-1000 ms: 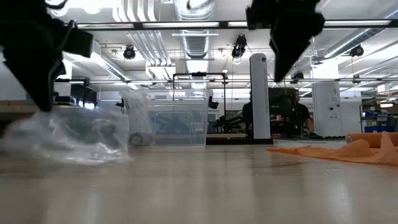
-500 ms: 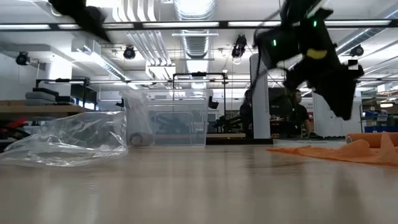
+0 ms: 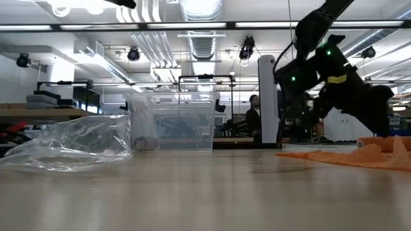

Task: Roll bandage
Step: Roll the orange bandage

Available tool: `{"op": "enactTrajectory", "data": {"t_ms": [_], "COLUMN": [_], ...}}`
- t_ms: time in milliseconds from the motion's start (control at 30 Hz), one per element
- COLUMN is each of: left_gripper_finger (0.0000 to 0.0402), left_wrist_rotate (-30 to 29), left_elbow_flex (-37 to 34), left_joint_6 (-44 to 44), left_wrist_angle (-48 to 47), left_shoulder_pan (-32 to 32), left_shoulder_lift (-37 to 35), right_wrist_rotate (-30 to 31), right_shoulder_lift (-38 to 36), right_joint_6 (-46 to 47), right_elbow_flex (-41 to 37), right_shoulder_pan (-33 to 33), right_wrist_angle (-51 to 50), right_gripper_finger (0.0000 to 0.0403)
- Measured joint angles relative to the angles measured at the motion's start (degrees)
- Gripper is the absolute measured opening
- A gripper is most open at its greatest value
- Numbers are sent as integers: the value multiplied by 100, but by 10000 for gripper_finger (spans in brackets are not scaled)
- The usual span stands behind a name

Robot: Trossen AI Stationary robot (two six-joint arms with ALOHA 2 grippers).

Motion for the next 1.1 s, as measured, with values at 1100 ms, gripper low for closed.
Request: {"op": "enactTrajectory", "data": {"t_ms": [1100], "left_gripper_finger": [116], "left_wrist_rotate": [-223], "left_elbow_flex": [41], "left_joint_6": [260], "left_wrist_angle": [605], "left_shoulder_pan": [89], "left_shoulder_lift": [-180], "right_wrist_rotate": [-102], "right_shoulder_lift": [77], "right_joint_6": [-127], "right_elbow_flex": [-18], "right_shoulder_pan": [-90], "right_wrist_angle": [739], "right_gripper_finger": [89]}}
